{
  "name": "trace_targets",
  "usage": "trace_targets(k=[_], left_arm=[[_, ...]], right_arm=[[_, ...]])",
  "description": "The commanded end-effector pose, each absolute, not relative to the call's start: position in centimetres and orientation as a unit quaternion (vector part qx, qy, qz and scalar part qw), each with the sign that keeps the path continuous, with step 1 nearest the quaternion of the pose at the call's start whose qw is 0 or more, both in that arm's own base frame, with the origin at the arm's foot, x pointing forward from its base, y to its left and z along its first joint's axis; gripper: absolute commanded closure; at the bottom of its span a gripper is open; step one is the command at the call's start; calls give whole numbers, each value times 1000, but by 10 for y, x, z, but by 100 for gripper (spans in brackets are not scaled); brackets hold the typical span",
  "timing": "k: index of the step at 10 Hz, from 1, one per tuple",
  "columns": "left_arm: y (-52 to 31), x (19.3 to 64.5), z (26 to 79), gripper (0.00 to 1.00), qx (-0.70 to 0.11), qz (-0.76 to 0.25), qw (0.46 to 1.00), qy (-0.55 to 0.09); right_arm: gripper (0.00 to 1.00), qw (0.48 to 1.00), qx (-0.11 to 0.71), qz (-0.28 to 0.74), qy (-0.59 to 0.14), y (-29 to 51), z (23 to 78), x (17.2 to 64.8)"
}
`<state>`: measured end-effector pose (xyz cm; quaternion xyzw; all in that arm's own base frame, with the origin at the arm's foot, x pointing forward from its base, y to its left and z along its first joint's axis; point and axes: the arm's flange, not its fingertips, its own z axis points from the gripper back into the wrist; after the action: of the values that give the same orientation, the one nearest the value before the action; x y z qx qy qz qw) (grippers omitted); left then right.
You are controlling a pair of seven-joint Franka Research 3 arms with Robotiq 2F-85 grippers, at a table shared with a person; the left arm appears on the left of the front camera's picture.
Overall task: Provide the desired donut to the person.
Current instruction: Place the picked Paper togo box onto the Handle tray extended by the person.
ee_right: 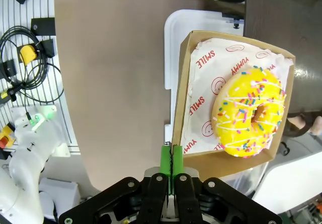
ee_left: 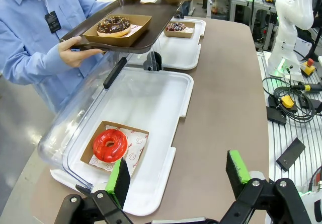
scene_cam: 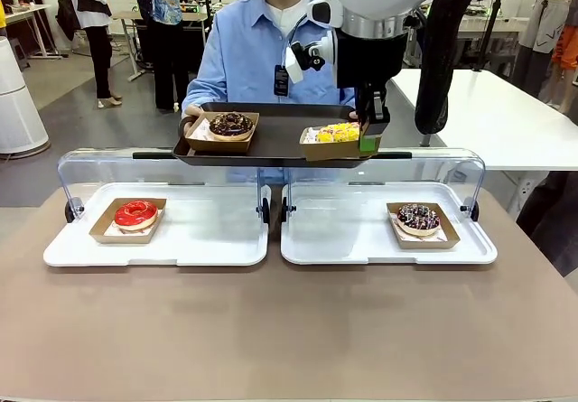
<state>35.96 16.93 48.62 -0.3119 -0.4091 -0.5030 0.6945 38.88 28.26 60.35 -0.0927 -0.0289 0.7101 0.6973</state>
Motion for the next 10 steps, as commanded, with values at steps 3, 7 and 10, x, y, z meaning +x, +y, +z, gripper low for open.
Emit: trace_targets(k=[3,7,10], left_arm=[[169,359,487,0,-315,-500,689,-421],[169,359,487,0,-315,-500,689,-421],[169,359,487,0,-315,-500,689,-421]], right_arm=[[100,697,-95,710,-27,282,604,386],[100,697,-95,710,-27,282,604,386],[99,706,-137,690,-74,287,641,410]])
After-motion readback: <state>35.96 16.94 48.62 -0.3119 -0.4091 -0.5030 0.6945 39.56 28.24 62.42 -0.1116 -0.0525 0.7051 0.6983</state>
